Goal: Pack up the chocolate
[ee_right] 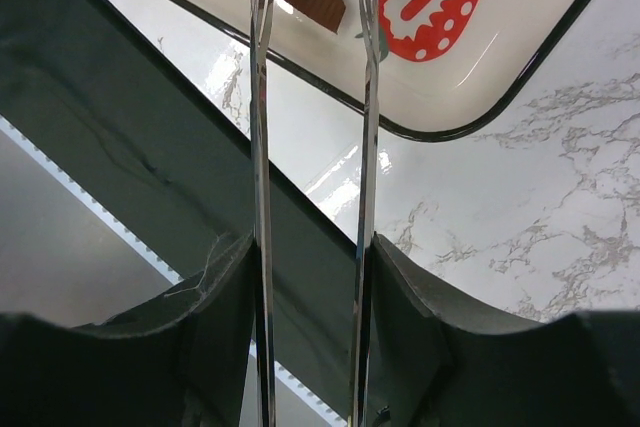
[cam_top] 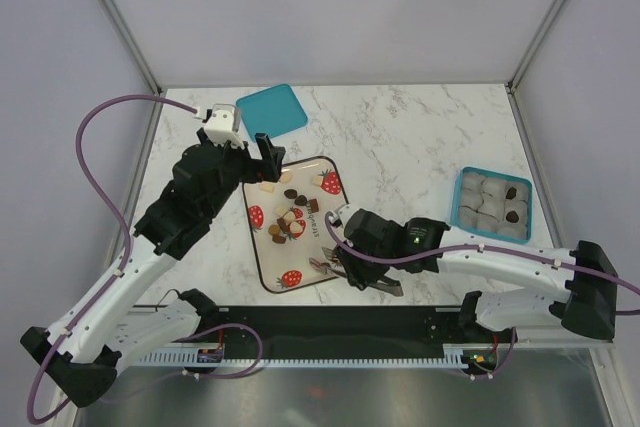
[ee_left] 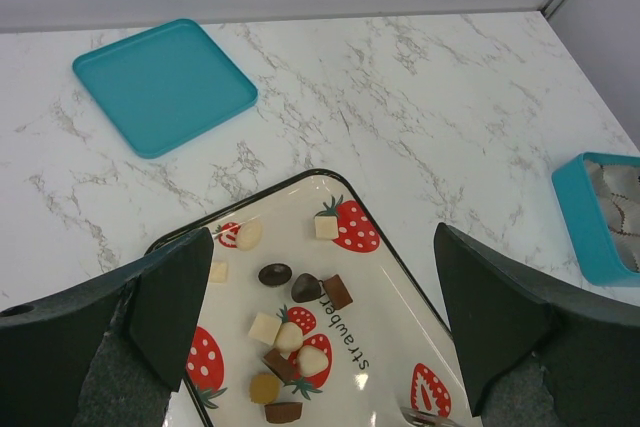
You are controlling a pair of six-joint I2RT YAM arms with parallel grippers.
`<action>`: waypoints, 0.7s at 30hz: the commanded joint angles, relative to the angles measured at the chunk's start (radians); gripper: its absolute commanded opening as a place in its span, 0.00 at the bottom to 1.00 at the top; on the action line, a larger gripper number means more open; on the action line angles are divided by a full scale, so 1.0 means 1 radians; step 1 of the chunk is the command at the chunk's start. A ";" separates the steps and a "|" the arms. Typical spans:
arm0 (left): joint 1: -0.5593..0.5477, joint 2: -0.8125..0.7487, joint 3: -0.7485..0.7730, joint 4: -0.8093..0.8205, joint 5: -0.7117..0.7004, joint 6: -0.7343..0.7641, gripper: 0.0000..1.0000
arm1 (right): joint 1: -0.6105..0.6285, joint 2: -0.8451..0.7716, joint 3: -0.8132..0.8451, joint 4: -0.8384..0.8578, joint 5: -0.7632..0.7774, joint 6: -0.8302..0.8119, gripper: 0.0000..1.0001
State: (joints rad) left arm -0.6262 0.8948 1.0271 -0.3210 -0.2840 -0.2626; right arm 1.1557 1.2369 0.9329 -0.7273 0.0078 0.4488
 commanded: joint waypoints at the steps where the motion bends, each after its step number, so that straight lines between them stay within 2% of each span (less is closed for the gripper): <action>1: -0.004 0.001 0.010 0.008 -0.023 0.034 1.00 | 0.010 -0.025 -0.009 -0.001 -0.005 0.013 0.54; 8: -0.004 0.006 0.010 0.010 -0.018 0.034 1.00 | 0.021 -0.037 -0.011 -0.001 -0.006 0.016 0.53; 21: -0.004 -0.007 0.010 0.008 -0.024 0.036 1.00 | 0.019 0.009 0.099 -0.027 0.118 0.073 0.40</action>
State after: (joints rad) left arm -0.6262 0.8989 1.0271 -0.3214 -0.2840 -0.2626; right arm 1.1698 1.2331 0.9524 -0.7586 0.0597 0.4866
